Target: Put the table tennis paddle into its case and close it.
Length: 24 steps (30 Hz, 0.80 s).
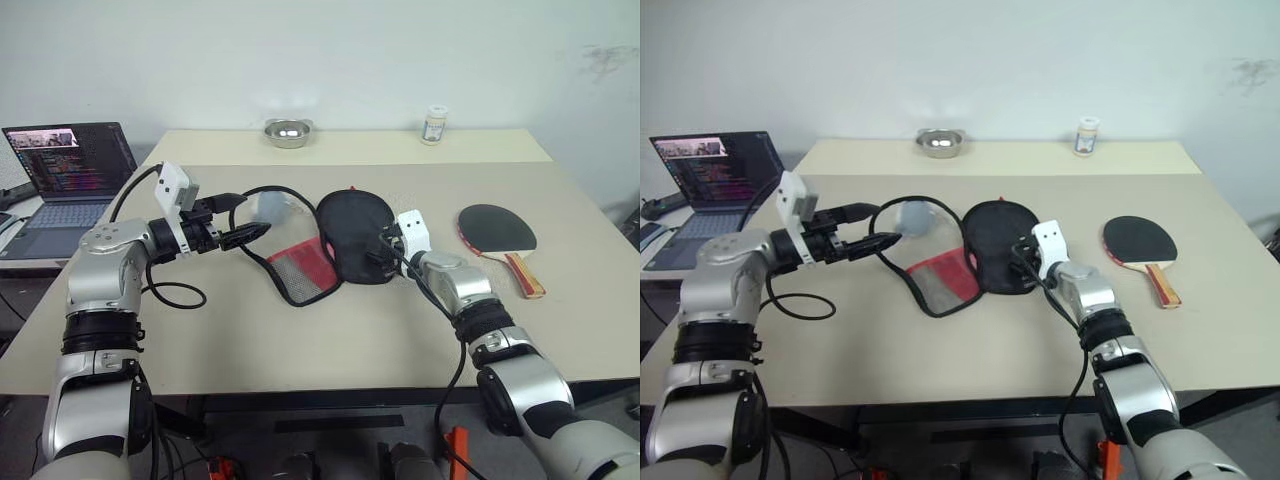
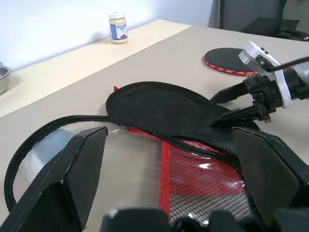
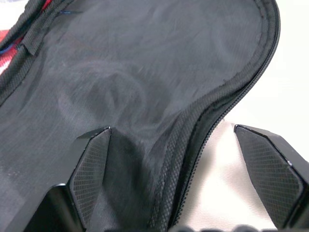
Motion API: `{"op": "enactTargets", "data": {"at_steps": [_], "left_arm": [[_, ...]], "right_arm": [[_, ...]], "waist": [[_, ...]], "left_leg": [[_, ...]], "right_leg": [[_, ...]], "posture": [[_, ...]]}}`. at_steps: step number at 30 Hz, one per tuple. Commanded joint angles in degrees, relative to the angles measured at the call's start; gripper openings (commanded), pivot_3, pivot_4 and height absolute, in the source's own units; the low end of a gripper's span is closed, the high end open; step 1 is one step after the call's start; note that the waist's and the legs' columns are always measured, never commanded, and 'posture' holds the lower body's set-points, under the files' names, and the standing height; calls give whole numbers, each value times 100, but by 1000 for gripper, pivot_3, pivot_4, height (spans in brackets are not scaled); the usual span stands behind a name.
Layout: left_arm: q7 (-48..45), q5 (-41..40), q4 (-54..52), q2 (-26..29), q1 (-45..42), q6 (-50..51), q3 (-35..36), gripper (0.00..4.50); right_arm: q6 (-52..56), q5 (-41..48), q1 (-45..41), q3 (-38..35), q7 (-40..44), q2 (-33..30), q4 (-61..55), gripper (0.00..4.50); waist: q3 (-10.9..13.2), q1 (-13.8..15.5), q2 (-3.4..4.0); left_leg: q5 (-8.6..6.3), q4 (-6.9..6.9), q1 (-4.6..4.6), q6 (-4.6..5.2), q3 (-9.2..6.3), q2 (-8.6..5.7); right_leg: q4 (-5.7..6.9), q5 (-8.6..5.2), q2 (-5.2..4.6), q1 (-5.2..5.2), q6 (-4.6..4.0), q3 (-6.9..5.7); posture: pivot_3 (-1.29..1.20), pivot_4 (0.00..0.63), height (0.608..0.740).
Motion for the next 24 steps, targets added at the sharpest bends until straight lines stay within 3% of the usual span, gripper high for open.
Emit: {"op": "enactTargets", "data": {"at_steps": [1, 4, 7, 18, 24], "left_arm": [[53, -161, -242, 122, 15, -85, 125, 4500], [76, -160, -236, 128, 18, -106, 118, 4500], [85, -143, -188, 128, -13, -138, 108, 4500], [128, -116, -133, 135, -55, -224, 86, 4500], [99, -133, -135, 112, -101, -217, 45, 4500]], "right_arm": [[-158, -63, -104, -54, 43, 74, -106, 4489], [-143, -54, -85, -97, 85, 158, -116, 4489], [-170, -73, -144, -122, 62, 268, -51, 3892], [-94, 265, -515, -809, -280, 603, 157, 98], [59, 818, -656, -1649, -1019, 730, 135, 38]], "waist": [[0, -2, 0], [0, -12, 0], [0, -21, 0], [0, -86, 1], [0, -91, 2]], "left_leg": [[0, 0, 0, 0, 0, 0], [0, 0, 0, 0, 0, 1], [0, 0, 0, 0, 0, 1], [0, 0, 0, 0, -2, 1], [0, 0, 0, 0, -2, 1]], "right_leg": [[0, 0, 0, 0, 0, 0], [1, 0, 1, 0, 0, 0], [1, 0, 0, 0, 0, 0], [1, 0, 0, -1, 0, 0], [2, 0, 0, -2, -1, 1]], "posture": [[0, 150, 740], [0, 150, 740], [0, 150, 740], [0, 150, 740], [0, 150, 740]]}}
